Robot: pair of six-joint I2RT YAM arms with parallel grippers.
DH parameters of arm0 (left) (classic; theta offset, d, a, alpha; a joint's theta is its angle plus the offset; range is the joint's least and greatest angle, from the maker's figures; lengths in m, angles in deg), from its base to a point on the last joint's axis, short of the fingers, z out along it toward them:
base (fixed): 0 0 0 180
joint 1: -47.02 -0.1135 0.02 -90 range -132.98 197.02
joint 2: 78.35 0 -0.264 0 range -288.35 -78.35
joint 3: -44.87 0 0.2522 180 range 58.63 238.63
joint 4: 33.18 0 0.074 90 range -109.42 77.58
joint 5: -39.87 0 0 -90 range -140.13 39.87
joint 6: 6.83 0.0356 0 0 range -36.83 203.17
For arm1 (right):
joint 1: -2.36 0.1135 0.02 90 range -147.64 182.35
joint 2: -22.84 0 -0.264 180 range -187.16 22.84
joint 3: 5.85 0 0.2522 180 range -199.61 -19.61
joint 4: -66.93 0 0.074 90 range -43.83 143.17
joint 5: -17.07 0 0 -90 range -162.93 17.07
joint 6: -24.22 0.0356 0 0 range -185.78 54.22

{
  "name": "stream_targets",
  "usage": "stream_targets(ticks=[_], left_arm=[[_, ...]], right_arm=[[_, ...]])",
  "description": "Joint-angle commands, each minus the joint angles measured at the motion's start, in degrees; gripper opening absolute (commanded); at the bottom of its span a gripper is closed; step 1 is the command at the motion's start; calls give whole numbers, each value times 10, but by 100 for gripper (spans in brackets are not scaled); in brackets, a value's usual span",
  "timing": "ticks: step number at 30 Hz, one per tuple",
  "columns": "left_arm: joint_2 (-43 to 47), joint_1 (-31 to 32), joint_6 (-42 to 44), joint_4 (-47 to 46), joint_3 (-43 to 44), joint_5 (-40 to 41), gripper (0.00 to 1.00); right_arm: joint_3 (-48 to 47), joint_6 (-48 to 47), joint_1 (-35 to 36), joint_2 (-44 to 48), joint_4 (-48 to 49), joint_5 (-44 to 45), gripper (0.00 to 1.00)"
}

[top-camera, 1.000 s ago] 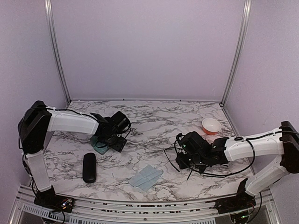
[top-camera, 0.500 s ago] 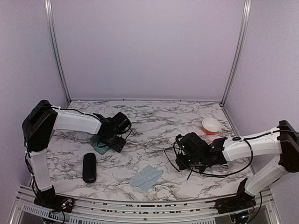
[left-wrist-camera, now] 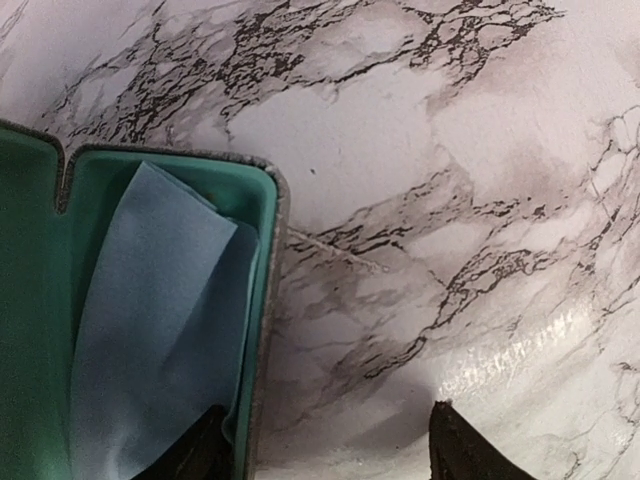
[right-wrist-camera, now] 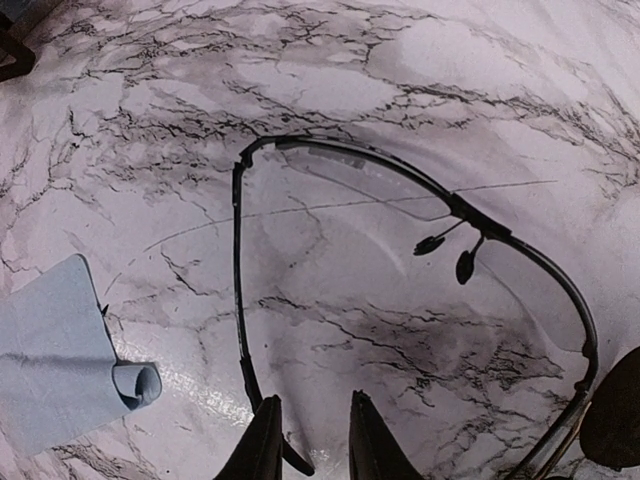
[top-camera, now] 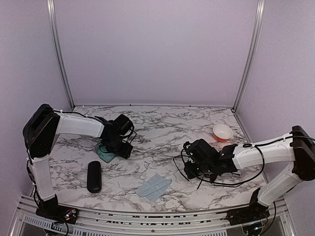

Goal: Organize the sunglasses
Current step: Adjust the folded cleaning cloth with the sunglasses case, then pick up the right temple of the sunglasses.

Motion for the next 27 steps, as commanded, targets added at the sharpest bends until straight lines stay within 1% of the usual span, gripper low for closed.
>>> stream_targets(ticks=[1,6,11,15,19,20,23,27], left_arm=[[-9,-26,-15,26,-14,-67,68],[34,-26,-16,25,2,-75,68],[95,-26,-25,41,31,-63,72],[138,-24,-32,45,42,-66,75],[167,-17,-36,46,41,-66,76],[174,3,-37,44,39,-64,75],[179,35,-42,32,35,-56,75],[161,80,-73,-11,34,-56,72]], right_arm=[[-17,-3,0,2,9,0,23],[-15,-2,-1,0,14,0,23],[-24,-6,-1,-2,13,0,23],[-35,-23,-1,9,0,22,23],[-49,-37,-1,21,-25,49,24],[-51,-42,-1,26,-32,61,24],[-50,-46,-3,43,-55,99,26],[-38,-53,-15,63,-71,113,27]])
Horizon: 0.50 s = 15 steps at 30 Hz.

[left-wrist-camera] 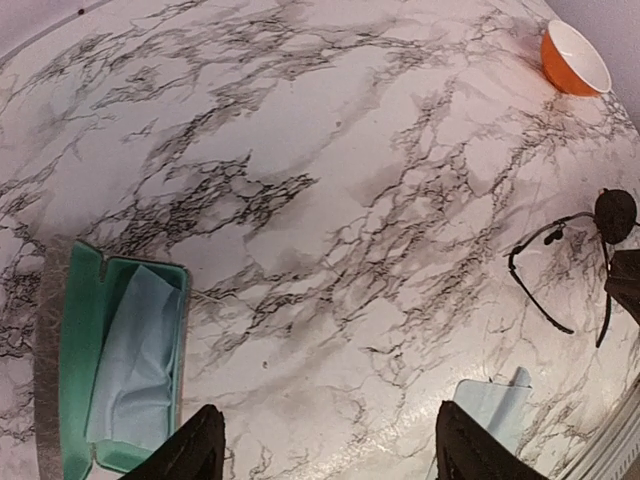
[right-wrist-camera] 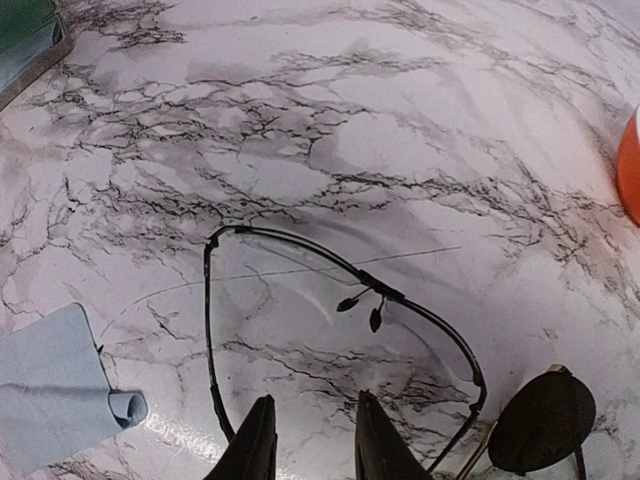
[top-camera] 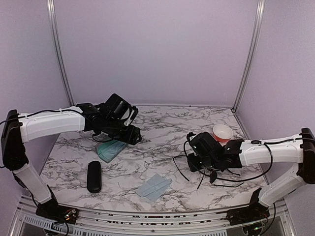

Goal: Organize the sunglasses
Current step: Pick up the right temple of the sunglasses.

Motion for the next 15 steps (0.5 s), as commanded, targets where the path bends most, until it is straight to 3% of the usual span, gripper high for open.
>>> stream_targets(ticks=[1,8,15], left_arm=[[-21,49,-36,-45,-1,-3,71],[-139,117,-69,-88,59,-16,64],[-219,145,-103,-124,120,-43,58]], right_arm=[[-1,-15,-19,30,-34,38,27],[44,-21,-81,63,-3,-56,25],[70,-30,-118,54,18,-103,24]])
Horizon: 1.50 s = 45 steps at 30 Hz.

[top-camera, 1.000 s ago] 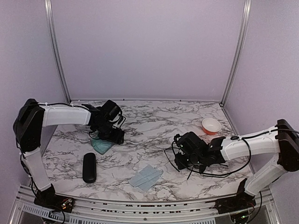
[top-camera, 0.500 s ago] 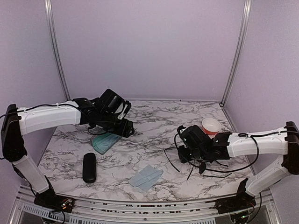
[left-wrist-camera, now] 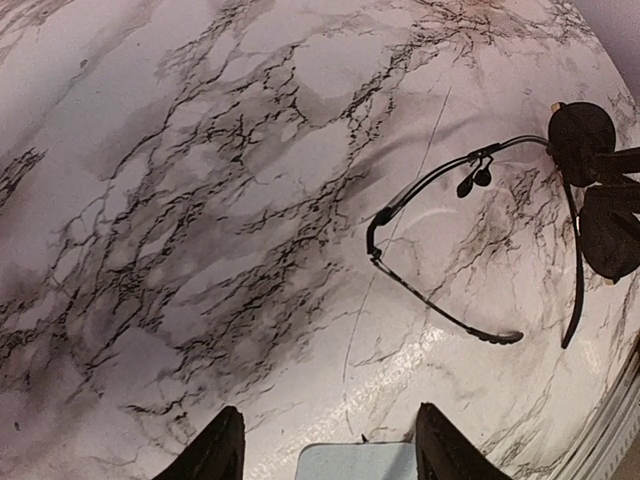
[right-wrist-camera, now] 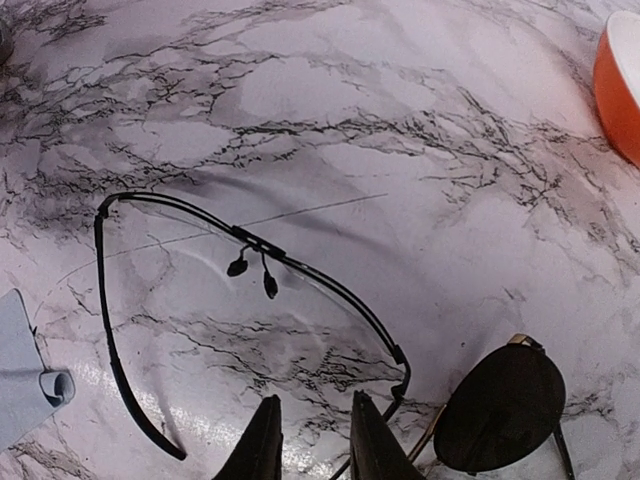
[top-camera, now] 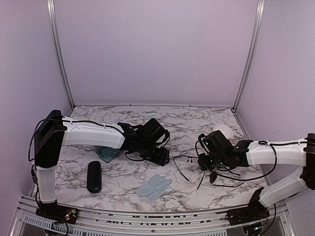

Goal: Organize the sunglasses
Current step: Pick up the right temple of the sunglasses.

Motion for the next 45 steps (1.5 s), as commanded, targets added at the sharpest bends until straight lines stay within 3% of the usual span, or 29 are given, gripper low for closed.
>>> stream_targets(ticks=[1,12,33,45], left_arm=[[-24,9,-30,-43,40,-21,58],[-92,10,54,-55,82,-40,54],[-157,10,0,-62,129,-46,54],[-159,10,-3,-62,125,-36,53]], right_arm=[[16,-10,-31,-2,34,-58,23],[16,-25,-50,-19,34,-84,22],[14,-7,-56,-10,9,-20,31],[24,-23,-85,-76,72,-43,22]])
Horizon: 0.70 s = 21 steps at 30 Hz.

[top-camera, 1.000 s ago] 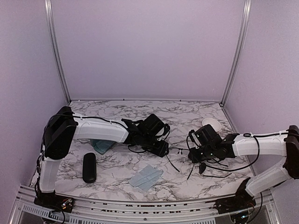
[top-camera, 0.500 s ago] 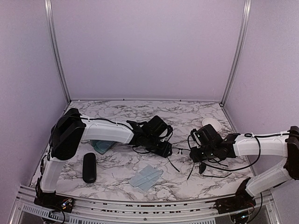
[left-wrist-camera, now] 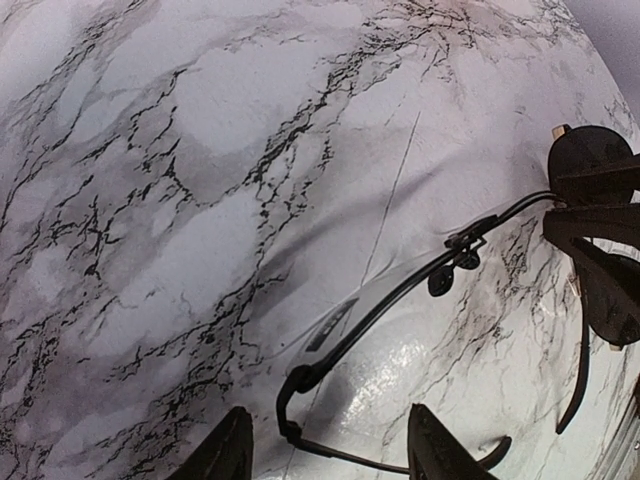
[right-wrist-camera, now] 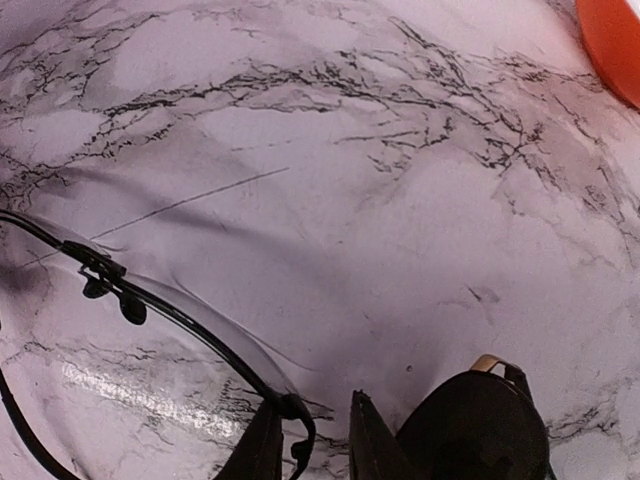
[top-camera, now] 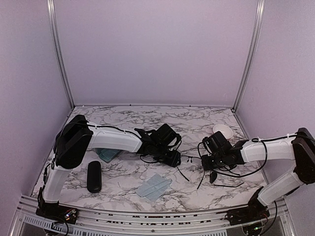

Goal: Organize the sunglasses
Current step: Pick up the right temple of the sunglasses.

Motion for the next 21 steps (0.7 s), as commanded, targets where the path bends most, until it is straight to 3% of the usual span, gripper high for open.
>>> stream_targets(ticks=[1,10,21], left_arm=[[-6,1,-2,-3,4,12,53],[45,1,35,-2,-28,33,53],[287,1,222,19,-188,19,65]], right_arm=[[0,-10,-5,-17,35,-14,21],[-5,-14,-5,-28,44,-21,3],[-84,-63,-5,-31,-1,-77,1]])
